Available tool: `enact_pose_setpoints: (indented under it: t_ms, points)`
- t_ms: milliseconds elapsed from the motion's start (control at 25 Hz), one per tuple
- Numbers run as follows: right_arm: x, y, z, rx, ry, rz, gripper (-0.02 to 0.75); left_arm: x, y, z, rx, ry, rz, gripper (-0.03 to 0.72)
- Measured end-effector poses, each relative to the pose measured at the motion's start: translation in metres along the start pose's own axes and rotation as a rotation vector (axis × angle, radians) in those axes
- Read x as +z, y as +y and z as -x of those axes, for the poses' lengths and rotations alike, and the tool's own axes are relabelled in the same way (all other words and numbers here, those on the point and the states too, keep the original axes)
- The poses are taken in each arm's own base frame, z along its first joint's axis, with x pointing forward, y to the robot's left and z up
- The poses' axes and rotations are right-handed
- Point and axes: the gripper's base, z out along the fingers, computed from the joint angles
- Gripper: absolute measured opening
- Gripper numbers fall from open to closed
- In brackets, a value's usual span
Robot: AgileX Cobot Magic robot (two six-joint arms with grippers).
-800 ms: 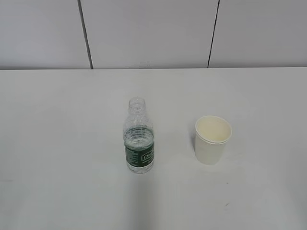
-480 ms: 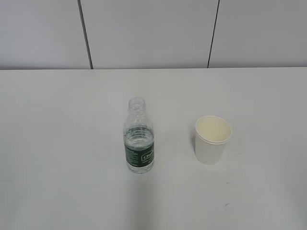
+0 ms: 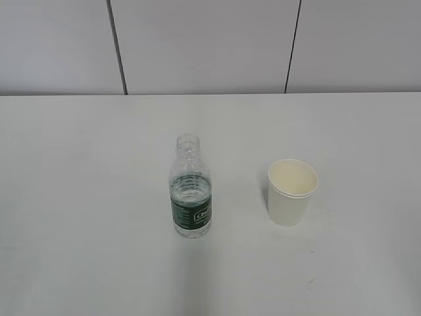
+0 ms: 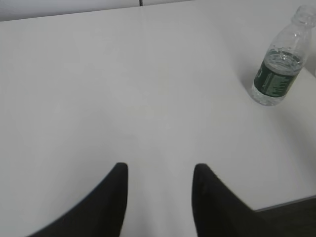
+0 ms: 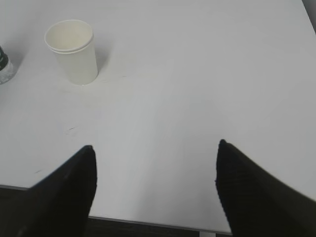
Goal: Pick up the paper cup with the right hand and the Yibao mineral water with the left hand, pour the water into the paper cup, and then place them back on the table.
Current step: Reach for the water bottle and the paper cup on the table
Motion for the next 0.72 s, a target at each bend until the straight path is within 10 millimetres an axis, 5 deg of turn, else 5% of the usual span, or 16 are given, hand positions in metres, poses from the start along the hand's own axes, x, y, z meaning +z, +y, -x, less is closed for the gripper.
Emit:
enact_pose_setpoints:
  t_ms: [720]
  points:
    - [0.0,0.0,0.0,0.0,0.0,0.0,0.586,0.0,0.0,0.0,0.0,0.0,0.0,0.279]
